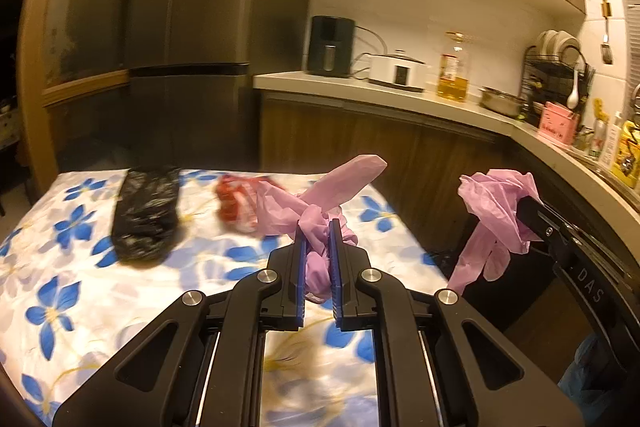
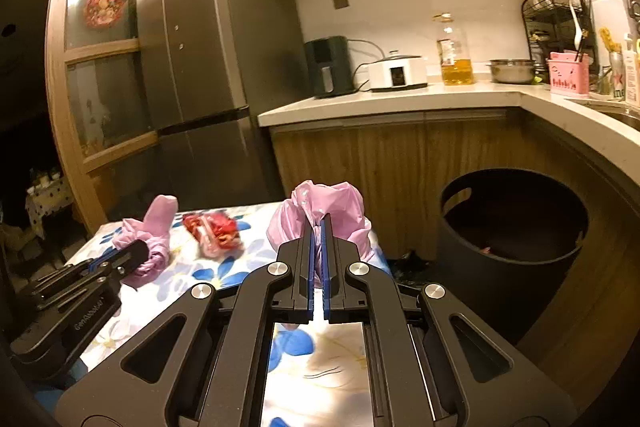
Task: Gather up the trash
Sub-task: 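Carry both pink bags over the bin and open both grippers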
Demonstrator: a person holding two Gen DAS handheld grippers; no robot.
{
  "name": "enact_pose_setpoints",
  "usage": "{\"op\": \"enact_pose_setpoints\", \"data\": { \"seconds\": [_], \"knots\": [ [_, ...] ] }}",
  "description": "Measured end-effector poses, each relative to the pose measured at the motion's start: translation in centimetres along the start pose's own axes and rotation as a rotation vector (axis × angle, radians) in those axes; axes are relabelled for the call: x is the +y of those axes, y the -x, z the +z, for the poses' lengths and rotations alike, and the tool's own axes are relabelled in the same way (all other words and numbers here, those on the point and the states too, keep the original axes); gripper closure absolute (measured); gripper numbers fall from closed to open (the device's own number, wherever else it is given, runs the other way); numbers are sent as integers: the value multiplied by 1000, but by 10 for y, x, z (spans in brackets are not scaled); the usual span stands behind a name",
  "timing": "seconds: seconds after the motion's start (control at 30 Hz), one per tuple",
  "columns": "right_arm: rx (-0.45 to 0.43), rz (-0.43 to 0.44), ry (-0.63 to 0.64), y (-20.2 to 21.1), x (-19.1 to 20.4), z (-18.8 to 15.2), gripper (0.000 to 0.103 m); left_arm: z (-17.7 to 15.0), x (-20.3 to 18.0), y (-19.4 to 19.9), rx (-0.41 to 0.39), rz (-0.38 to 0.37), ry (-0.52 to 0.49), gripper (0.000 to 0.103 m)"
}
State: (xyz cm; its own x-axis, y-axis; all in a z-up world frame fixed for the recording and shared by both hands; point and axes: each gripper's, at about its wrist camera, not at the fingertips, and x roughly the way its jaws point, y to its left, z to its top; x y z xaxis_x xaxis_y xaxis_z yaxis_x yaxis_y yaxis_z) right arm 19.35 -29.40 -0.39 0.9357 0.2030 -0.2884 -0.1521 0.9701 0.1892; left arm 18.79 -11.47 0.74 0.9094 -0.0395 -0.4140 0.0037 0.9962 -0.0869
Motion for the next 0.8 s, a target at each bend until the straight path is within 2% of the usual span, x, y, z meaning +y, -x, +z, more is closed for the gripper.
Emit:
{"op": "enact_pose_setpoints", "data": {
  "seconds": [0.47,0.8],
  "knots": [
    [-66,-169,-67,12,-89,24,100,24,-91,-31,-17,-169,-93,93],
    [-103,-301,-124,17,-158,38,100,38,-170,-59,-37,-347,-157,93]
  ]
}}
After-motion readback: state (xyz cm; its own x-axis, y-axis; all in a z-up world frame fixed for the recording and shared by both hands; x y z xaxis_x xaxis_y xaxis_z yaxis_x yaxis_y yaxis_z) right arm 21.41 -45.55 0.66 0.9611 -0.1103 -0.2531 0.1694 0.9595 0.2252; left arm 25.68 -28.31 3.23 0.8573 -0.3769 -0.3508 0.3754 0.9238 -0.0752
